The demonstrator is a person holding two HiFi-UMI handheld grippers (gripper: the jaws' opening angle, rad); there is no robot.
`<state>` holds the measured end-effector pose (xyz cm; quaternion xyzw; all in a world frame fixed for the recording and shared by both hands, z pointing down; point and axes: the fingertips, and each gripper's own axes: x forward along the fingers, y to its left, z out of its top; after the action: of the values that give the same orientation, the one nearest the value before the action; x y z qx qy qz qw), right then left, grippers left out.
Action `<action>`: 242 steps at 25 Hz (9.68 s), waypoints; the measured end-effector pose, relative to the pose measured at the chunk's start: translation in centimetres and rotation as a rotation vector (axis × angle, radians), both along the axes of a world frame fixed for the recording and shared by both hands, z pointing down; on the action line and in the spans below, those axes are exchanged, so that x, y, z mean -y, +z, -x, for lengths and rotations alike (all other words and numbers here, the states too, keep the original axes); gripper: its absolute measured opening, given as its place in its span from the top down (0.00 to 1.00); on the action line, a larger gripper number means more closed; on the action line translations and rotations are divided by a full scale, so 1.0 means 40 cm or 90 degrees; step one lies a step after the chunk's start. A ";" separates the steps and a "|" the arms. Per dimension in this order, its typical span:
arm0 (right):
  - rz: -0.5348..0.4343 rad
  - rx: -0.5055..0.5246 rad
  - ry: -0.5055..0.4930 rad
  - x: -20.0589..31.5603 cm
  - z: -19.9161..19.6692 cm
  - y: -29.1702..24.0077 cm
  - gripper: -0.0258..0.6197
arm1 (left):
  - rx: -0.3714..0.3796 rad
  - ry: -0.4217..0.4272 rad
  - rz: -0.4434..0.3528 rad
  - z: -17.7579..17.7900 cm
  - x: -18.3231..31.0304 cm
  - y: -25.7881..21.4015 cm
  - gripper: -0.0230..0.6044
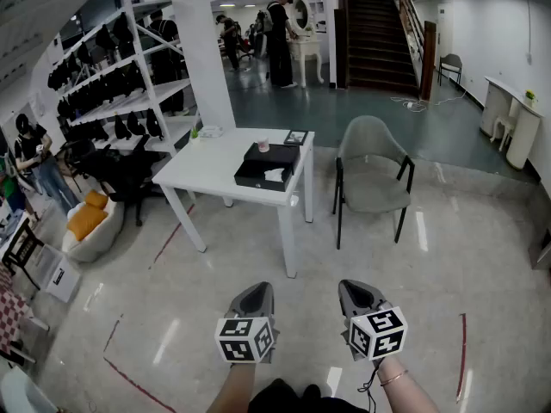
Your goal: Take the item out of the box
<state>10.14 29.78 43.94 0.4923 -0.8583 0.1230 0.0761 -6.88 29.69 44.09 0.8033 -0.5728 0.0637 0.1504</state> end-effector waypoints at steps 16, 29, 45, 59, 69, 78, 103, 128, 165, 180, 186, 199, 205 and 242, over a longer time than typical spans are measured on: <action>0.012 0.004 0.002 0.100 0.056 0.041 0.96 | -0.011 -0.003 0.015 0.046 0.114 0.030 0.86; 0.034 0.006 0.048 0.495 0.122 0.084 0.96 | -0.022 0.012 0.018 0.153 0.528 0.060 0.73; 0.052 0.009 0.112 0.863 0.203 0.071 0.96 | -0.015 0.048 0.028 0.267 0.931 0.048 0.69; 0.072 0.018 0.121 1.049 0.164 0.105 0.96 | -0.003 0.037 0.049 0.255 1.145 0.073 0.67; 0.078 0.025 0.094 1.272 0.128 0.119 0.96 | 0.007 0.010 0.068 0.226 1.344 0.100 0.66; 0.091 0.028 0.065 1.410 0.115 0.140 0.96 | 0.027 -0.007 0.090 0.207 1.473 0.124 0.63; 0.124 0.037 0.062 1.531 0.065 0.181 0.96 | 0.158 0.117 0.253 0.074 1.605 0.310 0.55; 0.137 0.044 0.066 1.531 0.054 0.195 0.96 | 0.389 0.256 0.402 0.033 1.595 0.429 0.54; 0.164 0.037 0.040 1.468 0.097 0.216 0.96 | 0.504 0.297 0.308 0.021 1.554 0.383 0.83; 0.150 0.033 0.034 1.468 0.121 0.188 0.96 | 0.340 0.193 0.207 0.045 1.539 0.242 0.85; 0.146 0.032 0.025 1.471 0.137 0.175 0.96 | 0.248 0.142 0.172 0.077 1.537 0.180 0.85; 0.139 0.029 0.008 1.471 0.164 0.160 0.96 | 0.130 0.078 0.126 0.131 1.501 0.129 0.85; 0.133 0.032 0.007 1.469 0.169 0.154 0.96 | 0.087 0.045 0.112 0.162 1.486 0.125 0.85; 0.113 0.012 0.010 1.469 0.169 0.132 0.96 | 0.003 -0.018 0.097 0.206 1.457 0.132 0.85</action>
<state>3.37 -28.97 49.20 0.4892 -0.8407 0.2040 0.1107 -15.11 -28.59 49.35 0.7813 -0.5776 0.1070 0.2108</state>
